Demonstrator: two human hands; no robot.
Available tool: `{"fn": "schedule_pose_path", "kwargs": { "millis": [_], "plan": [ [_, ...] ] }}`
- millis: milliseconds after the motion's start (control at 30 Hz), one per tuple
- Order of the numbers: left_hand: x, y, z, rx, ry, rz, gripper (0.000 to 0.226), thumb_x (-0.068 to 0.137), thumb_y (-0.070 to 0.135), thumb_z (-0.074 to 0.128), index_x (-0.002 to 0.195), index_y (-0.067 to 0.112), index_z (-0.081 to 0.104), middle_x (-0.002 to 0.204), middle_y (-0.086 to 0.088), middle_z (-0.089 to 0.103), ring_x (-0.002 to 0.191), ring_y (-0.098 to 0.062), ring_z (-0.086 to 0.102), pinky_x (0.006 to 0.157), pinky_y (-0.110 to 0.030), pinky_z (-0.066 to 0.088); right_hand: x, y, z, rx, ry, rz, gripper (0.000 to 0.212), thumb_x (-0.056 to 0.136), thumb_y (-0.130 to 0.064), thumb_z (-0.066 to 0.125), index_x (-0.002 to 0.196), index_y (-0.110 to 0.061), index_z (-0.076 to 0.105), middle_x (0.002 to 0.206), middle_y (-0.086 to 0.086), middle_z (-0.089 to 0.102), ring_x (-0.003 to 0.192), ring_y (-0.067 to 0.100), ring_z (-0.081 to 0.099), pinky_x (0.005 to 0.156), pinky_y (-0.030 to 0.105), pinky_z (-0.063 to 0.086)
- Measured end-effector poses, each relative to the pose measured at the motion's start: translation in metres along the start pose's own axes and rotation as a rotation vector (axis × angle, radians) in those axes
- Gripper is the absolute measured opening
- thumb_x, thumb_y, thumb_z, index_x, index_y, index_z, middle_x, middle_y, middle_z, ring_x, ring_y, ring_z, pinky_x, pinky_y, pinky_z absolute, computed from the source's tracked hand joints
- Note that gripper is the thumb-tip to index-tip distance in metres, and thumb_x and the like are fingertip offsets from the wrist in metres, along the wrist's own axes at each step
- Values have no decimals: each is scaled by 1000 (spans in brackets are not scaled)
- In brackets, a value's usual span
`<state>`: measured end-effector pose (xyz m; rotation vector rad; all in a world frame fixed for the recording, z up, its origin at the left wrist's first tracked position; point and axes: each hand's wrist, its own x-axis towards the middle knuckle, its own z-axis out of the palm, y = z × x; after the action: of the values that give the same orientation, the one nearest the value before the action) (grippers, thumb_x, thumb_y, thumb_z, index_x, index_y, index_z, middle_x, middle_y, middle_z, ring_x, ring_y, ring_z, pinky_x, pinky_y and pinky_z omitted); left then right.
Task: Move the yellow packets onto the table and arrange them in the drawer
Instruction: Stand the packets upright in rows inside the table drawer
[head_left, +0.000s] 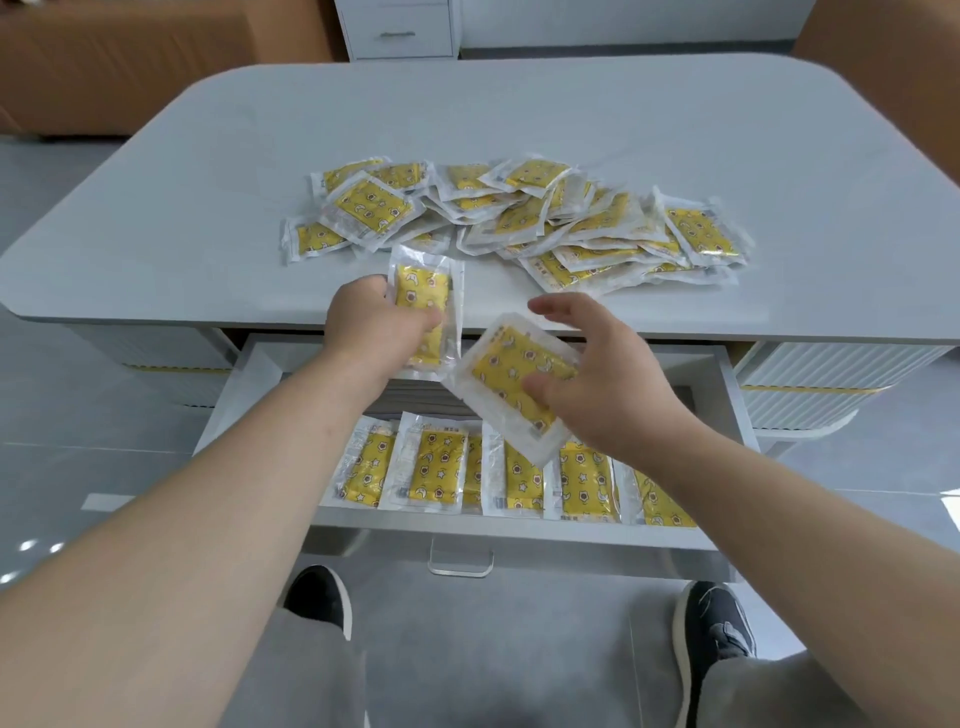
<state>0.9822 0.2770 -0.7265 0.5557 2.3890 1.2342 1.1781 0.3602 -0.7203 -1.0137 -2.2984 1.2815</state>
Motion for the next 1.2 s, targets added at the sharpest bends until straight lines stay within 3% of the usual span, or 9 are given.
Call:
{"fn": "schedule_pose_path", "kwargs": {
  "millis": [100,200,300,367,533,667,833,967,1200],
  "plan": [
    [-3,1,-3,-48,-20,-9,34,86,33,77,87,4,59,82,-6,59,68,-18,54,62,-30,44,3,5,6,-138,-171,75,64,86,-4,69,140,-34,52,126,-9,59,93,5,63,57,11,52],
    [-3,-2,-10,-47,-10,0,43,86,33,78,106,-3,63,99,-16,69,85,-30,67,73,-38,55,6,9,17,-262,-257,205,63,83,0,59,139,-26,58,124,0,66,101,20,67,74,29,61],
    [-1,-5,-16,-38,-23,-5,29,90,28,75,101,3,65,94,-7,68,86,-24,66,69,-31,51,14,15,28,-309,-265,336,33,83,-3,58,108,-16,75,93,5,74,82,23,72,73,37,64],
    [-2,-6,-18,-47,-40,-15,24,90,26,75,103,7,67,99,-6,71,92,-23,69,74,-31,54,21,22,35,-258,-231,403,17,83,-7,64,94,-10,76,91,11,75,84,27,74,76,41,64],
    [2,-13,-30,-64,-53,-29,33,87,28,79,111,7,68,109,-7,72,95,-23,71,83,-37,57,40,36,59,-70,-169,517,16,81,-6,73,94,0,66,94,15,73,76,24,68,67,33,58],
    [5,-21,-39,-126,-94,-114,34,83,24,82,110,9,70,104,-4,75,93,-19,73,81,-35,59,41,42,77,18,-241,596,28,87,1,75,111,3,60,99,20,73,84,32,76,76,43,64],
    [7,-28,-53,-183,-266,-203,23,82,16,82,101,10,70,94,-1,77,84,-6,73,68,-21,53,40,57,93,-177,-314,571,20,89,-6,75,95,-5,56,81,17,75,63,26,70,76,42,64],
    [9,-33,-69,-181,-353,-259,31,82,13,80,110,7,68,98,-5,78,101,-20,72,96,-38,53,41,60,99,-391,-319,508,30,90,-14,69,111,-7,49,67,5,70,37,15,59,40,23,52],
    [14,-44,-88,-75,-473,-348,48,68,17,82,114,7,69,101,-6,78,110,-26,68,113,-52,38,45,56,101,-536,-379,396,29,87,-10,64,113,-7,51,85,4,61,63,15,57,46,24,44]
  ]
}}
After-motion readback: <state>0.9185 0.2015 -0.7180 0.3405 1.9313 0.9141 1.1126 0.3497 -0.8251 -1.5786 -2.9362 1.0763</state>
